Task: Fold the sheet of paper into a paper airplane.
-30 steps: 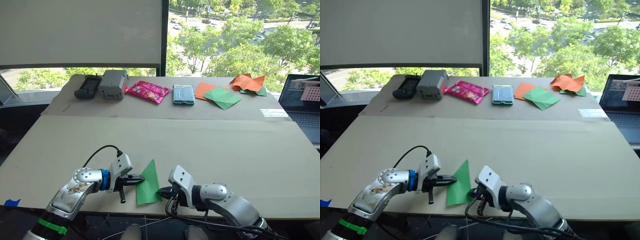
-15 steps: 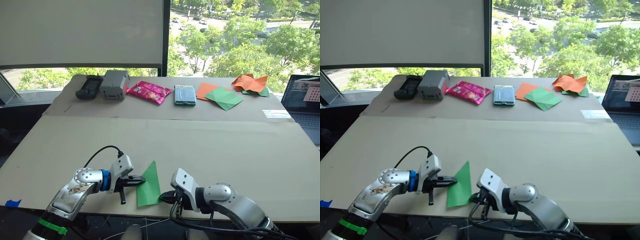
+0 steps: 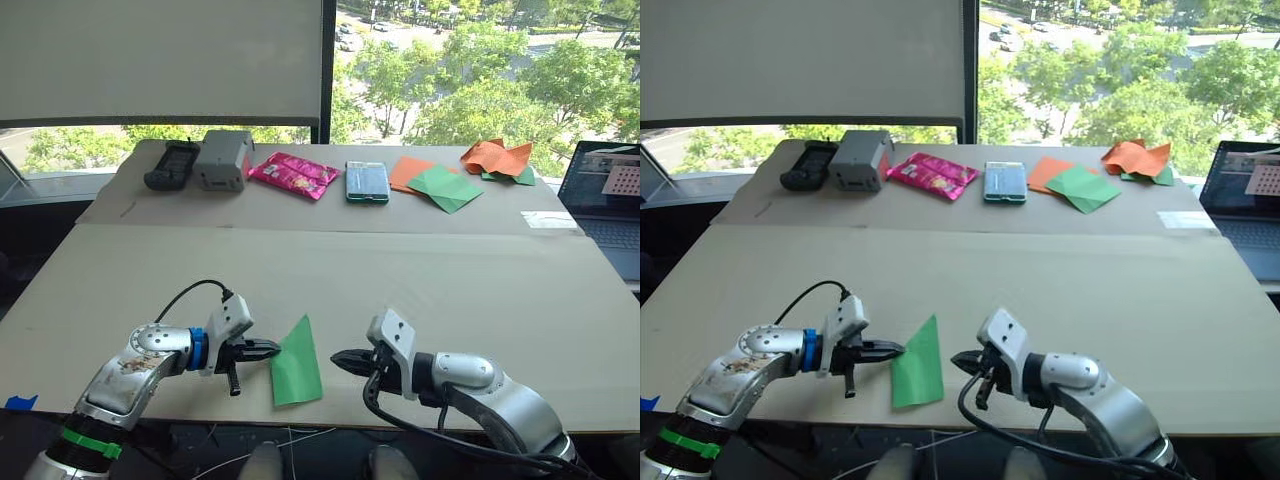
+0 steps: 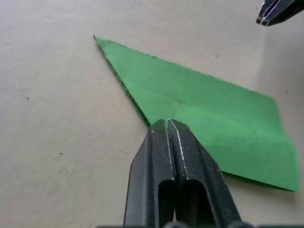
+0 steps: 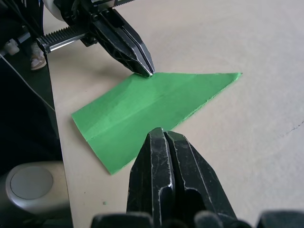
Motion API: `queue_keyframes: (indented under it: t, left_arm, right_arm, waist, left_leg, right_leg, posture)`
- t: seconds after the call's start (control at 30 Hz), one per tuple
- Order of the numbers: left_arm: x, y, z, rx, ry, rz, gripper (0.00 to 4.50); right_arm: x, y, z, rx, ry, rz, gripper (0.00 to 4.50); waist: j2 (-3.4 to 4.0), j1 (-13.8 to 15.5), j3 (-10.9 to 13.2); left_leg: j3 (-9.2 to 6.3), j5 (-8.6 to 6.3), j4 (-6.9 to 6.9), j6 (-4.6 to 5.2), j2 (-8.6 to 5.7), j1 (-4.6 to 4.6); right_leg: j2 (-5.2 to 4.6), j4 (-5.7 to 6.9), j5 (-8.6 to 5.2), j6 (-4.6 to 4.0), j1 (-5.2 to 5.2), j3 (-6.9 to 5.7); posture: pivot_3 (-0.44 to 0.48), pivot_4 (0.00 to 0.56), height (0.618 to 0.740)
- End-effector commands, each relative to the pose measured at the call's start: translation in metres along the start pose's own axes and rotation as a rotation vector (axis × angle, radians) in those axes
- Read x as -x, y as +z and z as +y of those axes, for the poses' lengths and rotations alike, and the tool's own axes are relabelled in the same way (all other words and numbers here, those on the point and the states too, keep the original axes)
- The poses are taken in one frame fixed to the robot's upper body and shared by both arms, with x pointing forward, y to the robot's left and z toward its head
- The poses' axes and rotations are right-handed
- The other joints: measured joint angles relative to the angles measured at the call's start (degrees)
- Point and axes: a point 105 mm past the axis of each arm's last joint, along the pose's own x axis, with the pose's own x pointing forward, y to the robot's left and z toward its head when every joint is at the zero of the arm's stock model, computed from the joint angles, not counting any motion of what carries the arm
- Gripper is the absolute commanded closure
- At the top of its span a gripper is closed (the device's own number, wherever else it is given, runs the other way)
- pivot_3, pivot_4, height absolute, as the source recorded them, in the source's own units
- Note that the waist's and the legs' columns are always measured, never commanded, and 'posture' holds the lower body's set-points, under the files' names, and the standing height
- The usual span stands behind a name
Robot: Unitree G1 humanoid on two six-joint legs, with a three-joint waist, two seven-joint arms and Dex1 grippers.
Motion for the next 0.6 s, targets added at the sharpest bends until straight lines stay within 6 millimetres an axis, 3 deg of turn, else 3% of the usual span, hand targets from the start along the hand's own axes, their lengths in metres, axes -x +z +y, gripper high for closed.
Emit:
queue_keyframes:
  t: [0.03,0.17,0.33,0.43,0.6]
  left_arm:
    - [0.022,0.027,-0.001,-0.142,-0.058,-0.016,2.99]
    - [0.027,0.022,0.004,-0.367,-0.139,0.104,1.67]
    - [0.013,0.023,0.016,-0.706,-0.244,0.15,1.67]
    - [0.006,0.023,0.02,-0.814,-0.291,0.148,1.67]
    - [-0.013,0.035,0.021,-0.939,-0.377,0.104,1.63]
  right_arm:
    - [0.006,0.013,-0.003,0.063,-0.064,-0.044,4.5]
    - [0.009,0.012,-0.006,0.094,-0.104,-0.047,4.5]
    - [0.012,0.01,-0.023,0.121,-0.211,-0.045,4.5]
    - [0.012,0.006,-0.024,0.131,-0.217,-0.023,4.5]
    - [0.015,0.002,-0.03,0.116,-0.275,-0.009,2.97]
  waist:
    - [0.05,0.1,0.05]
    - [0.16,0.52,0.05]
    - [0.17,1.12,0.05]
    - [0.14,1.41,0.04]
    - [0.11,1.6,0.02]
  left_leg:
    - [0.0,0.0,0.0,0.0,0.0,-0.01]
    - [0.04,0.0,0.01,0.0,-0.07,-0.03]
    - [0.05,0.01,0.01,0.01,-0.04,-0.07]
    - [0.08,0.02,0.04,0.02,-0.05,-0.21]
    - [0.14,0.06,0.21,0.08,-0.05,-0.25]
  right_leg:
    - [0.0,0.0,0.0,0.0,0.01,-0.03]
    - [0.0,-0.04,0.0,0.0,0.06,0.06]
    - [0.0,-0.02,0.0,-0.01,0.03,0.03]
    - [0.0,-0.03,0.01,0.0,0.05,0.02]
    - [0.02,0.09,0.11,0.15,0.2,0.03]
  posture:
    - [0.0,0.15,0.72]
    - [0.0,0.15,0.72]
    - [0.0,0.15,0.72]
    - [0.0,0.15,0.72]
    - [0.0,0.15,0.72]
